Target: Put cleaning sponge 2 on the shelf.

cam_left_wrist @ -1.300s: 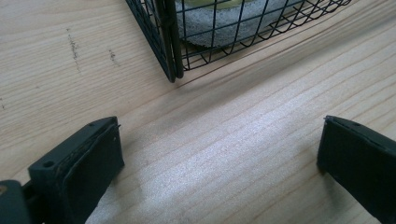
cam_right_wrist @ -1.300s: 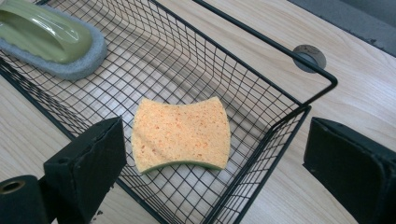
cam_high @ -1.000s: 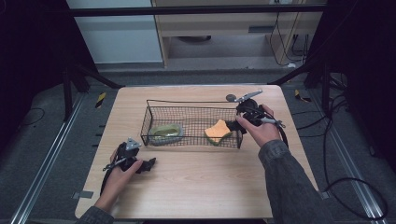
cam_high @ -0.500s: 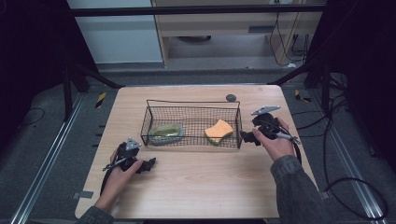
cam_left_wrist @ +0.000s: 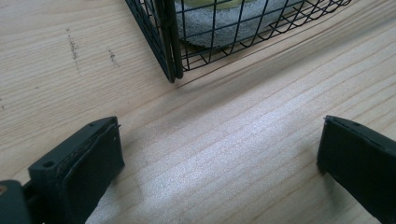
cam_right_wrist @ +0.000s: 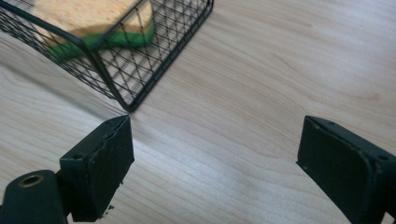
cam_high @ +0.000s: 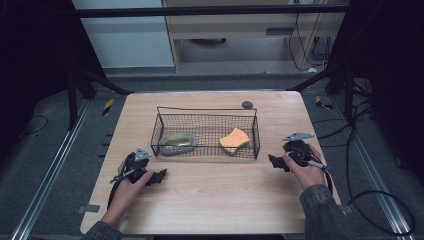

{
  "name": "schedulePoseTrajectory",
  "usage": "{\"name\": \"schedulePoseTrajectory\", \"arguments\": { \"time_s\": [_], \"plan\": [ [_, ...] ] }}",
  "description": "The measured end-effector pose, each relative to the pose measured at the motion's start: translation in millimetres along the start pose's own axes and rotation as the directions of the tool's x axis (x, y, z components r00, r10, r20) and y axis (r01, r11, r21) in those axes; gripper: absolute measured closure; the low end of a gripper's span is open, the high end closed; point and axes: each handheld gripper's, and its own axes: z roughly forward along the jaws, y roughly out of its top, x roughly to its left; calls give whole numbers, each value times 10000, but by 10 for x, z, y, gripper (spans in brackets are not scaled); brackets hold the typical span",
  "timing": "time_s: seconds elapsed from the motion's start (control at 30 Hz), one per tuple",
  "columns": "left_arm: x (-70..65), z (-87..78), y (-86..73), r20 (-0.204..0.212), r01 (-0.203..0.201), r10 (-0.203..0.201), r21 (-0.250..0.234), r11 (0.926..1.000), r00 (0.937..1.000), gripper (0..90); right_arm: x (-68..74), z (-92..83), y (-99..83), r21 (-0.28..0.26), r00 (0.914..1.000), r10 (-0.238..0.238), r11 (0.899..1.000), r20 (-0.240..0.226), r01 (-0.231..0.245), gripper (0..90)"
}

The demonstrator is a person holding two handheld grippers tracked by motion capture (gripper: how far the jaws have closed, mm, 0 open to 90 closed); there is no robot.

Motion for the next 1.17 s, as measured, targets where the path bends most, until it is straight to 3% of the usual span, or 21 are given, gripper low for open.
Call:
{"name": "schedulePoseTrajectory", "arguments": {
  "time_s": [0.37,0.8,0.93,1.03,1.17],
  "plan": [
    [0,0,0,1,-1,1,-1,10000,10000,0,-144,246,-152,-34,9955,915,9958,234,-915,115],
    [0,0,0,1,-2,2,2,10000,10000,0,-92,436,-228,296,9936,1104,9934,238,-1111,74],
    [0,0,0,2,-1,1,0,10000,10000,0,-48,468,-233,165,9947,938,9954,432,-945,53],
    [0,0,0,0,1,-1,0,10000,10000,0,-27,499,-283,-357,9943,970,9948,448,-954,16],
    [0,1,1,9,4,-4,-1,10000,10000,0,-21,498,-285,-354,9930,1054,9940,529,-1037,11]
  ]
}}
